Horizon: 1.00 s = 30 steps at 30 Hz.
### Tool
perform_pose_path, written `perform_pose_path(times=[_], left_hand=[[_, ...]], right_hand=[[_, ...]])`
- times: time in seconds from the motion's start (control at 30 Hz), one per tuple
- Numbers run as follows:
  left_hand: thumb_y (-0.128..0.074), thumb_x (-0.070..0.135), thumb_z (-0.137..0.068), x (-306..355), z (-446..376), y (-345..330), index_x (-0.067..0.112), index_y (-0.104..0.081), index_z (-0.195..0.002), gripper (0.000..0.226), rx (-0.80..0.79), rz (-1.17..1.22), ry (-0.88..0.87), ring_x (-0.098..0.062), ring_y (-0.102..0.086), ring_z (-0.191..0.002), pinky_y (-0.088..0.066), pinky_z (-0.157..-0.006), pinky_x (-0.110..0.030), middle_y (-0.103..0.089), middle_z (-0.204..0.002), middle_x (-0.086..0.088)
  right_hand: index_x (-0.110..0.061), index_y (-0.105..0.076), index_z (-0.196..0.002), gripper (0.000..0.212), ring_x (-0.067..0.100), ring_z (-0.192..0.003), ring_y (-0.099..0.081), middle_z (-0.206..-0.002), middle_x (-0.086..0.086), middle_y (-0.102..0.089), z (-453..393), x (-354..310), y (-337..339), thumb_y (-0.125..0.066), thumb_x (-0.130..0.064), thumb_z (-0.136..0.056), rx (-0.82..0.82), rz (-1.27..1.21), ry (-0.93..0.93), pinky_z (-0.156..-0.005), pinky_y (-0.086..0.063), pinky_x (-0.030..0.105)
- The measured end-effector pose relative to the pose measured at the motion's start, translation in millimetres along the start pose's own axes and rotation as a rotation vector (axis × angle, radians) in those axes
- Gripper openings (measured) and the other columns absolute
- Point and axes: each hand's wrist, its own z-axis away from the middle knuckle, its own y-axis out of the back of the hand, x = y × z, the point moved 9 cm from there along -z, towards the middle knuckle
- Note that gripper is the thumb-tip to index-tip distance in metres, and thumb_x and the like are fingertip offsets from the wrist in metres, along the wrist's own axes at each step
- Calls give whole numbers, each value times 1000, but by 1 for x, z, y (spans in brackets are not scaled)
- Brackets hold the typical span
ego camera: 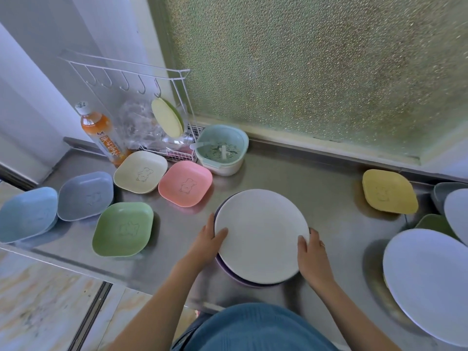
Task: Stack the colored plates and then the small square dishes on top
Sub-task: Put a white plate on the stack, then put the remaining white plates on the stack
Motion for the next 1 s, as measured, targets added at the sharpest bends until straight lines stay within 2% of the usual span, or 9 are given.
perform_pose_path(times=[0.17, 0.33, 0.47, 0.57, 0.67, 0.73, 0.8, 0.93, 1.0], left_hand=[[-42, 45, -76, 20, -9, -16, 28, -19, -147, 77, -73, -28, -8, -29, -47, -124, -38, -107, -46, -47, -139, -7], [-48, 35, -89, 42, -25, -56, 18, -16, -149, 70, -136, -99, -27, -33, -44, -128, -35, -109, -45, -44, -142, -15], [-50, 42, -84, 55, -34, -91, 15, -17, -148, 78, -167, -85, -25, -34, -44, -128, -36, -108, -47, -45, -141, -16], [-53, 33, -90, 68, -37, -113, 15, -20, -147, 69, -171, -101, -38, -35, -45, -126, -37, -107, -47, -47, -138, -16], [-54, 26, -90, 84, -35, -130, 13, -31, -140, 56, -146, -109, -84, -36, -50, -118, -41, -101, -45, -54, -129, -16], [-54, 22, -91, 91, -35, -140, 13, -37, -134, 48, -129, -92, -108, -35, -53, -114, -44, -98, -44, -57, -125, -16], [-53, 21, -91, 96, -34, -148, 14, -39, -132, 44, -116, -72, -121, -35, -54, -112, -45, -97, -44, -57, -124, -16], [-51, 20, -93, 99, -31, -154, 13, -40, -131, 41, -82, -60, -137, -34, -56, -109, -46, -94, -43, -59, -121, -15], [-51, 22, -93, 98, -29, -154, 15, -40, -131, 40, -80, -36, -134, -34, -57, -108, -47, -94, -44, -59, -121, -14]], right_hand=[[-10, -28, -140, 44, 38, -113, -50, -128, 23, -48, -1, 12, 9, -32, -27, -100, 56, -25, -42, -92, -42, 44], [-8, -29, -141, 45, 38, -113, -50, -128, 24, -49, -14, 36, 45, -34, -24, -99, 124, 31, -66, -91, -41, 44], [-8, -30, -142, 45, 36, -113, -50, -130, 22, -46, -20, 52, 80, -34, -24, -100, 180, 129, -67, -87, -42, 38], [-9, -40, -138, 41, 34, -115, -50, -129, 19, -51, -15, 72, 117, -34, -22, -99, 331, 144, -68, -92, -42, 41], [-12, -44, -134, 40, 35, -114, -49, -128, 16, -53, -9, 101, 154, -39, -27, -98, 455, 152, -132, -92, -42, 45], [-14, -42, -137, 44, 33, -118, -47, -133, 14, -50, -7, 116, 167, -42, -32, -96, 430, 308, -125, -95, -40, 47], [-17, -36, -141, 50, 30, -127, -40, -142, 10, -44, -6, 134, 164, -40, -39, -96, 331, 440, -105, -102, -34, 45], [-19, -26, -147, 70, 23, -140, -26, -153, 2, -29, 7, 164, 132, -18, -53, -87, 164, 542, -29, -111, -23, 43], [-17, -28, -146, 69, 22, -140, -27, -153, 3, -30, 13, 171, 126, -32, -46, -84, 169, 589, 27, -112, -23, 43]])
